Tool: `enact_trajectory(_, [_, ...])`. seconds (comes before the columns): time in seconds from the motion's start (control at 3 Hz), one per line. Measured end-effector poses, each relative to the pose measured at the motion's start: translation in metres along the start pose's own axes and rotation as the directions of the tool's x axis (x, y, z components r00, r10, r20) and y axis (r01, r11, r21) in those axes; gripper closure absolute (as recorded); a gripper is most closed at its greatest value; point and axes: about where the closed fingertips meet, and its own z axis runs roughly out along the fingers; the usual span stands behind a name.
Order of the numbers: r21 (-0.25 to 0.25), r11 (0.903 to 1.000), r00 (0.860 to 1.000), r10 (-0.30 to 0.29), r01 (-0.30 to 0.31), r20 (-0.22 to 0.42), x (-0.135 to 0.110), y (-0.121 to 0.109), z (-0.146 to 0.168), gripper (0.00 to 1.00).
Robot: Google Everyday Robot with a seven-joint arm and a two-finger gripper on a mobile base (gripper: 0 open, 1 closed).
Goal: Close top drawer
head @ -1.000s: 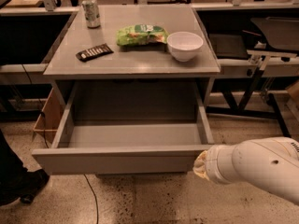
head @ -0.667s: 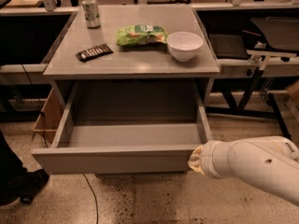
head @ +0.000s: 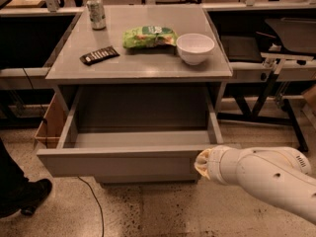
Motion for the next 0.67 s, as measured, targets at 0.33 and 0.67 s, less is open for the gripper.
enact_trajectory(0.33, [0.109, 0.994, 0.999, 0.002, -0.008, 0.052, -0.008, -0.017, 0.01, 1.0])
enact_trajectory(0.67, [0.202, 0.9791, 0.995, 0.0, -0.019, 0.097, -0.01, -0.036, 0.01, 1.0])
